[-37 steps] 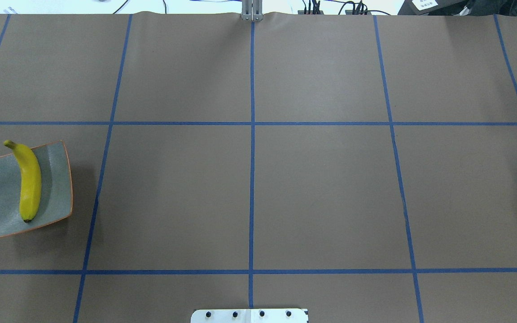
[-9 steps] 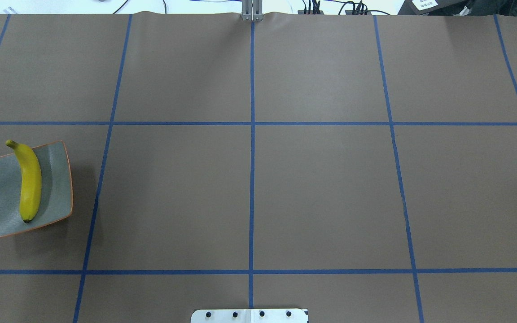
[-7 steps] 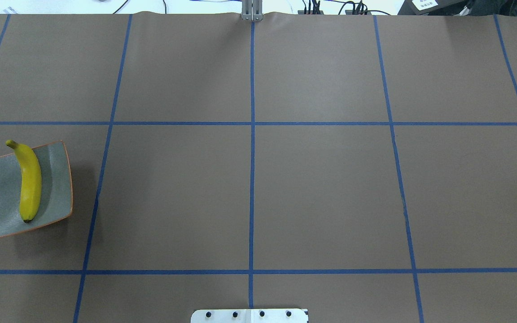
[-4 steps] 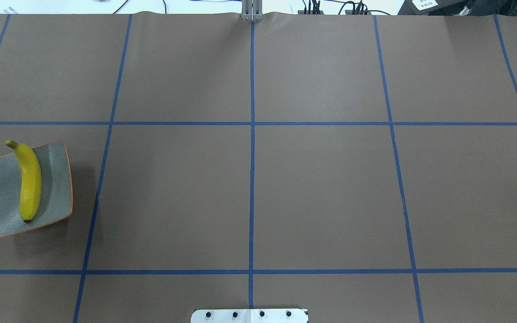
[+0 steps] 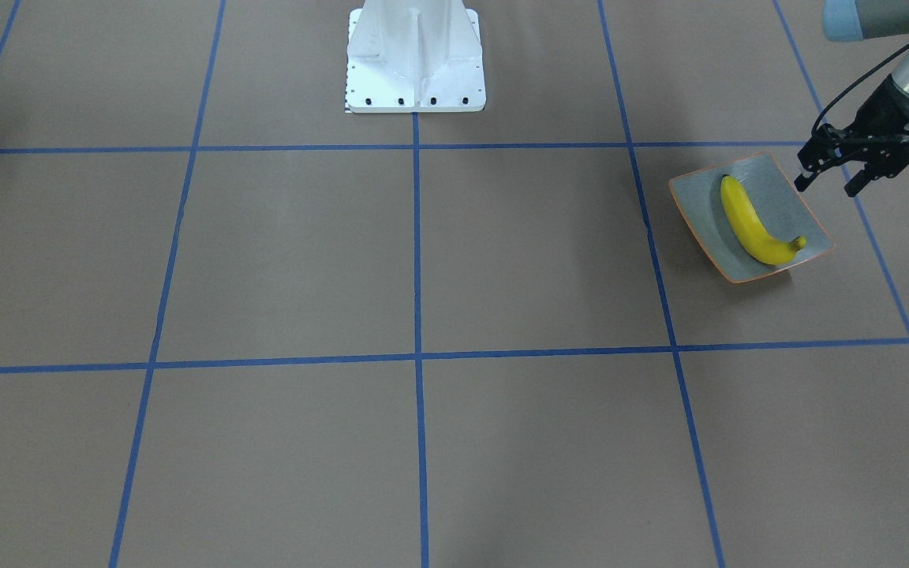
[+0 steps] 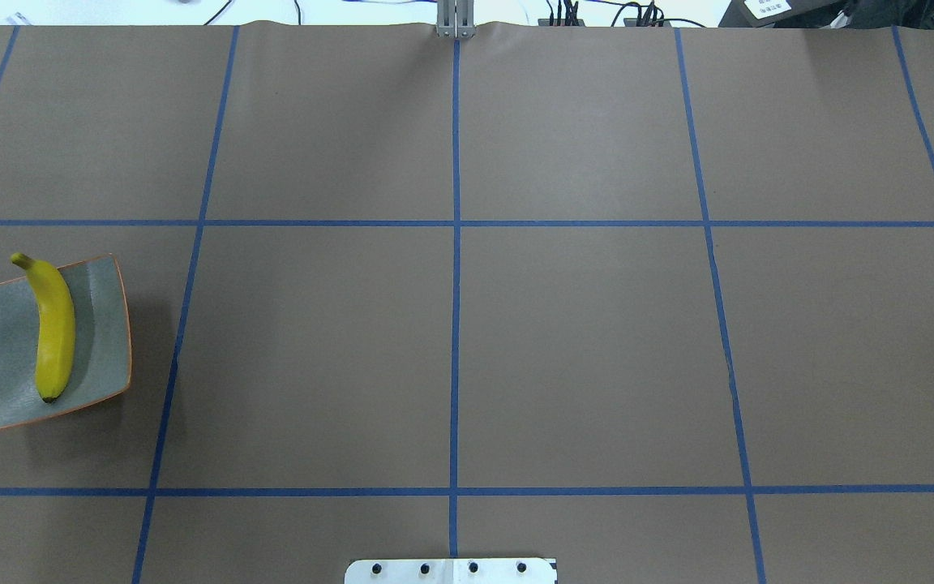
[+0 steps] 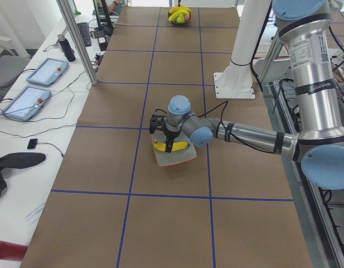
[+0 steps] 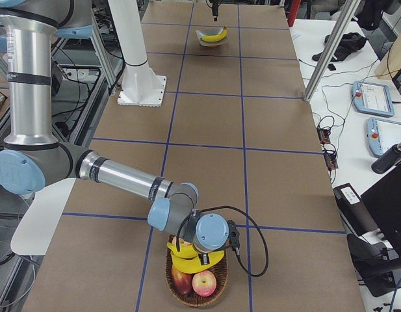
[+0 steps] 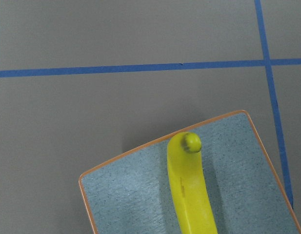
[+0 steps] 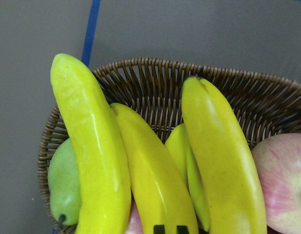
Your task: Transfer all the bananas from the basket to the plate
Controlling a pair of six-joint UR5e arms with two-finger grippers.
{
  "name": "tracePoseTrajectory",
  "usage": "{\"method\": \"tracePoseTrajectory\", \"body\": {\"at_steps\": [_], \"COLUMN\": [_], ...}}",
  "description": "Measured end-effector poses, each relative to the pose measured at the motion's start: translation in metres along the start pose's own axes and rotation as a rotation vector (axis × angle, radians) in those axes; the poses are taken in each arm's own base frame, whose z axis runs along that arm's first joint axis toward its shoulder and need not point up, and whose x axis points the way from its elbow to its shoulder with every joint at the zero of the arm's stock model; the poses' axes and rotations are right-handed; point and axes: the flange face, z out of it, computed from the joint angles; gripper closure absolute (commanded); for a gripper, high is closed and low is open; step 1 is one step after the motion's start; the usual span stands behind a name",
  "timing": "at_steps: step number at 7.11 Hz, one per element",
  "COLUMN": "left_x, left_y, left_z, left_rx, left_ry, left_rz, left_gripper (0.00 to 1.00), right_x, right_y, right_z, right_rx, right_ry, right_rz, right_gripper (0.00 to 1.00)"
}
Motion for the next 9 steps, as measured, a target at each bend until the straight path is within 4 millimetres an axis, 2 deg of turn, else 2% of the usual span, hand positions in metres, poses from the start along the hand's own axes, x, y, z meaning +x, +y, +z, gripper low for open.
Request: {"method": "tracePoseTrajectory", "body": {"at_steps": [1, 3, 6, 9], "left_x": [0.0, 0.0, -0.001, -0.002], "left_y": [0.0, 0.0, 0.001, 0.001], "left_z": [0.0, 0.0, 0.0, 0.001], "left_rx": [0.0, 0.0, -0.001, -0.003], "left_ry": [0.0, 0.0, -0.001, -0.002], "left_rz": [0.0, -0.001, -0.002, -0.003], "left_gripper": [0.12, 0.12, 0.12, 0.12], "right_x": [-0.011, -0.037, -0.072, -0.08], "right_y": [-0.011, -0.038, -0.069, -0.079], "right_z": [-0.007, -0.004, 0.029, 0.054], "right_rx": [0.006, -0.014, -0.111, -0.193], "right_ry": [0.013, 0.035, 0.077, 0.116], "right_rz": [-0.028, -0.108, -0.233, -0.332], "right_gripper": [0.35, 0.34, 0.35, 0.34]}}
